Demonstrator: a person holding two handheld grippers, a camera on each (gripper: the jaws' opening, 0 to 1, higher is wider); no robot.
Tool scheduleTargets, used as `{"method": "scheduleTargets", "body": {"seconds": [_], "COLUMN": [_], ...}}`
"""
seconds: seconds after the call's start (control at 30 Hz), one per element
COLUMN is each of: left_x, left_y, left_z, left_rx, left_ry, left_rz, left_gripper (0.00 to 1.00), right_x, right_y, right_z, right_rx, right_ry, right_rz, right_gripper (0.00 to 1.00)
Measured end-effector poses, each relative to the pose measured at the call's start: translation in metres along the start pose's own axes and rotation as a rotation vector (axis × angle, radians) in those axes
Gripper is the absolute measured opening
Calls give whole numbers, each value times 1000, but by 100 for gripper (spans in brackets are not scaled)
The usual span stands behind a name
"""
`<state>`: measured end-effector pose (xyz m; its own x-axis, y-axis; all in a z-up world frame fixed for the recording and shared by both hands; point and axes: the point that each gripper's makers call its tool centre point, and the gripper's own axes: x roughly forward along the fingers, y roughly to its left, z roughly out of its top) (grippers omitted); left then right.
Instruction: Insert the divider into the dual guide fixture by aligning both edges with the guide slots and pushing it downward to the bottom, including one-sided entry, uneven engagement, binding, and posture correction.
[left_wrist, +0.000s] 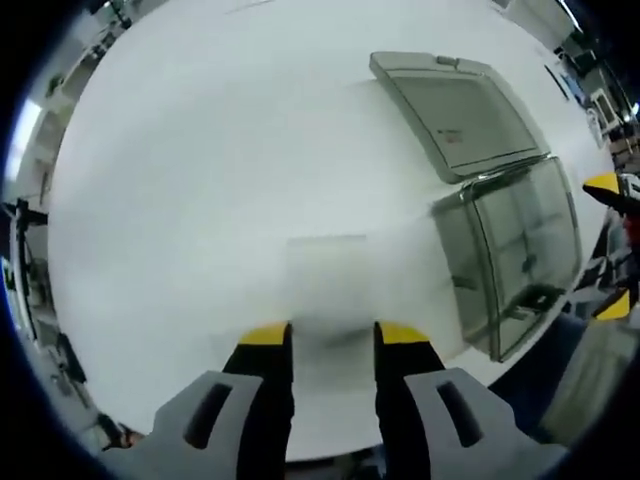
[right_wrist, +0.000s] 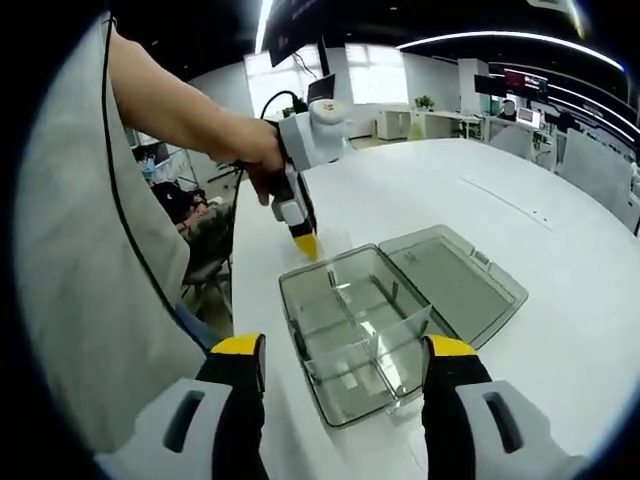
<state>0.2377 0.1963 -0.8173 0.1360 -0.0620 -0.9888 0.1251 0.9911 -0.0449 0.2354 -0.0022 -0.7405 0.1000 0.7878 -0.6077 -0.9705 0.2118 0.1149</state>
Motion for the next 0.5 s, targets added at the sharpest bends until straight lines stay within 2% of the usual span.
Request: {"method": "scheduleTargets", "body": {"seconds": [0.2, 0.5], "left_x": [0, -5], "left_y": [-2, -3], "left_z": [0, 3], "left_rx": [-6, -56], "left_ry": [-4, -46], "left_rz": [-18, -57], "left_gripper": [27, 27], "right_x": [-1, -4], "right_y": [-2, -4], "right_z": [-1, 1], "right_rx": [3, 17], "right_ry": [5, 3], "right_rz": [-5, -12], "right_gripper": [61, 61]}}
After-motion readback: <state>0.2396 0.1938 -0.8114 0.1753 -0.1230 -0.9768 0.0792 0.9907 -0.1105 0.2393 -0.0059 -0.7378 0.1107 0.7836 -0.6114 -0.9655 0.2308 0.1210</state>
